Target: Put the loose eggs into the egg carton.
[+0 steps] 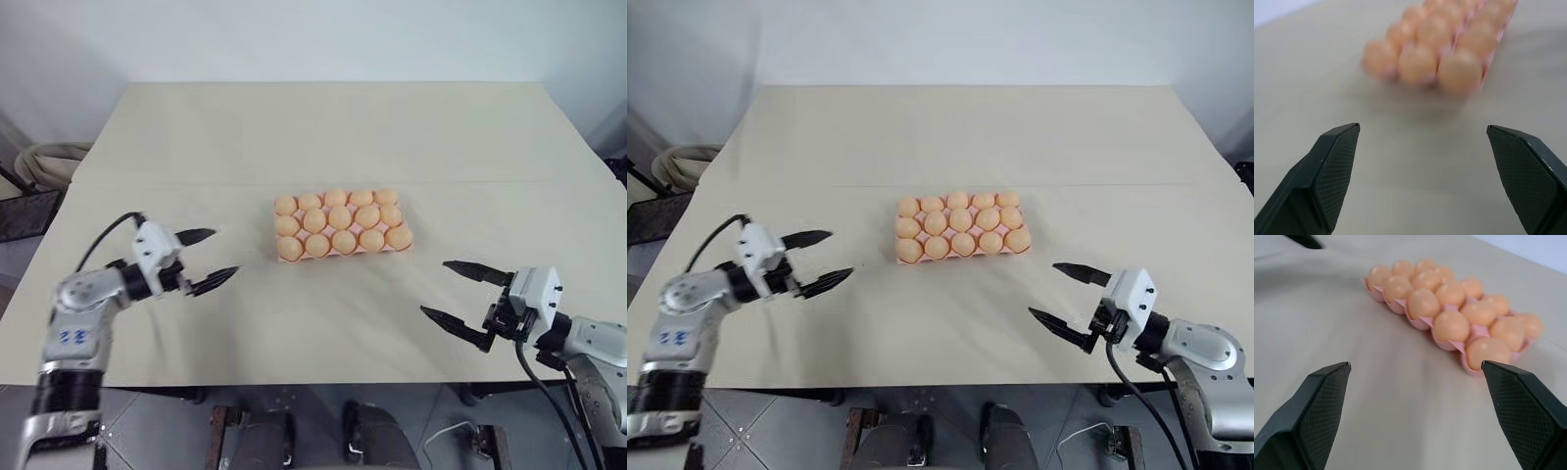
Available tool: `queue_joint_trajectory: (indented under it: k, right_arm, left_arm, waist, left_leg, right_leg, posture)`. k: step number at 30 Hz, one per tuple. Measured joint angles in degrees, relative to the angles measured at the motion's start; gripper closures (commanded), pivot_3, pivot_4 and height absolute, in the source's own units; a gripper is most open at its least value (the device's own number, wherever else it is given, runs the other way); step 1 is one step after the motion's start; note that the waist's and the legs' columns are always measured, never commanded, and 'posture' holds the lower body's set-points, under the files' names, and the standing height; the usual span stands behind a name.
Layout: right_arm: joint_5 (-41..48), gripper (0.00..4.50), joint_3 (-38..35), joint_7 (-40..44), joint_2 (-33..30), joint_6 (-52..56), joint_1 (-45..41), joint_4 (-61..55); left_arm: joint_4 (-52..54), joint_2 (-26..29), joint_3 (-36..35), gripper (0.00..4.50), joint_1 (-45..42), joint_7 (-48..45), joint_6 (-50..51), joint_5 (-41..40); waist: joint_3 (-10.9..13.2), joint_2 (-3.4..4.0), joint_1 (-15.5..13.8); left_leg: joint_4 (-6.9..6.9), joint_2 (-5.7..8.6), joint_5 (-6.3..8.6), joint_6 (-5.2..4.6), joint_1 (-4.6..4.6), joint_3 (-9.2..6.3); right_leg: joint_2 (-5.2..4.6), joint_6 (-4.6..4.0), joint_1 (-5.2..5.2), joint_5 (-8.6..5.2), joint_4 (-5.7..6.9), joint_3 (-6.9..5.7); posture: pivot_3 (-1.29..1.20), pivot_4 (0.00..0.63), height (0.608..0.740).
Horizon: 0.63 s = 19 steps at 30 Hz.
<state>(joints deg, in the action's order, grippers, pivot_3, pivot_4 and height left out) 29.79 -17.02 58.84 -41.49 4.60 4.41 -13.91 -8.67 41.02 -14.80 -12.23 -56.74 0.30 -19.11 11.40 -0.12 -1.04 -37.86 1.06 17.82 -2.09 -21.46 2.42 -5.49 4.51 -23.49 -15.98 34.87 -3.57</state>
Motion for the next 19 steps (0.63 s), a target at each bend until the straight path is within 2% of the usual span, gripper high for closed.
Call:
queue_joint_trajectory:
  k: [7, 19]
  right_arm:
    - [1.1, 0.00, -2.0, 0.9, -1.7, 1.8, -0.8, 0.7]
    - [-0.3, 0.00, -0.6, 0.9, -1.3, 1.3, -7.5, 5.2]
  left_arm:
    - [8.0, 1.4, -2.2, 0.06, 8.4, -1.2, 1.1, -2.1]
    - [15.8, 0.2, -0.3, 0.06, 10.8, 1.3, 4.6, -3.0]
  waist:
    - [0.0, 0.00, -0.2]
    - [0.0, 0.02, 0.2]
  left_leg:
    - [0.05, 0.01, 0.05, -0.03, -0.03, 0.00]
    - [0.27, 0.01, -0.02, -0.06, -0.01, 0.01]
  right_leg:
    - [-0.06, -0.02, 0.03, -0.01, -0.15, 0.03]
    - [-0.04, -0.03, -0.05, -0.02, -0.17, 0.00]
  posture:
    - [0.00, 0.150, 0.740]
    - [0.00, 0.150, 0.740]
